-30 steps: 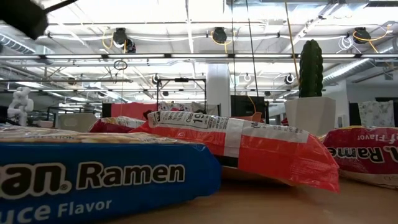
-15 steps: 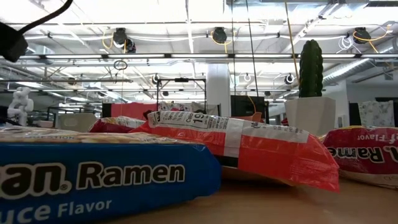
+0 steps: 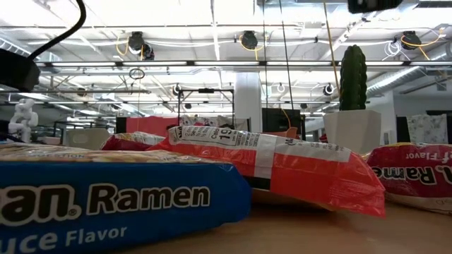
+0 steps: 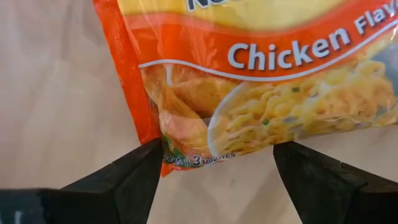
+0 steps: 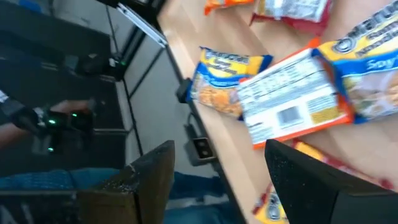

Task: Sort Maruchan noodles
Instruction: Put the left orange noodle pack into the black bin

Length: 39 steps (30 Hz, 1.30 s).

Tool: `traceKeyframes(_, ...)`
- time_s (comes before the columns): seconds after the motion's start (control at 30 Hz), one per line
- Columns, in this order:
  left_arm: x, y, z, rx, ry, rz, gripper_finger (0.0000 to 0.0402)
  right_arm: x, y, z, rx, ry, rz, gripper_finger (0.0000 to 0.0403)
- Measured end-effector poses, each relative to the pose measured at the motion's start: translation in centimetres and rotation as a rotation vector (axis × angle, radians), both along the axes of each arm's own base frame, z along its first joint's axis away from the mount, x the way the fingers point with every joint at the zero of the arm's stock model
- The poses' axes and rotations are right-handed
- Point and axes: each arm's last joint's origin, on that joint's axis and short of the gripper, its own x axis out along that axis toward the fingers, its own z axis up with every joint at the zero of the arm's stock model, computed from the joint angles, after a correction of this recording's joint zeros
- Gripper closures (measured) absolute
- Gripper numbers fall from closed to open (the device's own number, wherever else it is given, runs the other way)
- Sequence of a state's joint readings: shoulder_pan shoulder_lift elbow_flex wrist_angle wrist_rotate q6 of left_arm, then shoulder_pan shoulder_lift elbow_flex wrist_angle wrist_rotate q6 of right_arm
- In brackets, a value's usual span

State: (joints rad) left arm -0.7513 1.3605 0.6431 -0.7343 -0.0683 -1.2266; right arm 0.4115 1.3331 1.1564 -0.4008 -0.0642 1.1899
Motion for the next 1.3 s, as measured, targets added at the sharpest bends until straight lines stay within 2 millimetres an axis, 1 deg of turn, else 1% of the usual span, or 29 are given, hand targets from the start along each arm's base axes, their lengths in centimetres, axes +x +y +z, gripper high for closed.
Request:
traceKeyframes(0.13,0.0,0.2,-0.3,0.042,-0.038,-0.08,0.0095,0.3,-1.7,-0.1,-0.01,0.025,0.049,0.0161)
traceKeyframes(0.27,-0.1,0.4,-0.8,0.061,-0.055,-0.133,0.0132,0.2,-3.7,0.3,-0.014,0.015,0.061,0.0161)
traceKeyframes(0.37,-0.2,0.5,-1.0,0.076,-0.056,-0.187,0.0177,0.0,-5.2,1.0,-0.027,-0.017,0.036,0.0161)
traceKeyframes(0.47,-0.1,0.5,-1.0,0.092,-0.062,-0.24,0.0232,-0.5,-6.3,1.7,-0.05,-0.048,0.004,0.0161)
traceKeyframes(0.63,0.2,0.9,-0.9,0.105,-0.061,-0.285,0.032,-1.2,-7.6,2.6,-0.119,-0.104,-0.055,0.0161)
traceKeyframes(0.83,1.3,1.4,-0.3,0.132,-0.078,-0.353,0.039,-1.3,-8.7,2.9,-0.158,-0.122,-0.123,0.0161)
traceKeyframes(1.03,2.3,2.1,1.2,0.163,-0.093,-0.403,0.0398,-1.1,-9.1,3.2,-0.122,-0.135,-0.205,0.0161)
traceKeyframes(1.2,3.0,2.7,3.9,0.268,-0.091,-0.476,0.0399,-0.8,-8.8,3.8,-0.065,-0.186,-0.368,0.0161)
traceKeyframes(1.3,3.5,3.0,5.7,0.31,-0.105,-0.5,0.04,-0.1,-8.2,4.0,-0.027,-0.239,-0.411,0.0161)
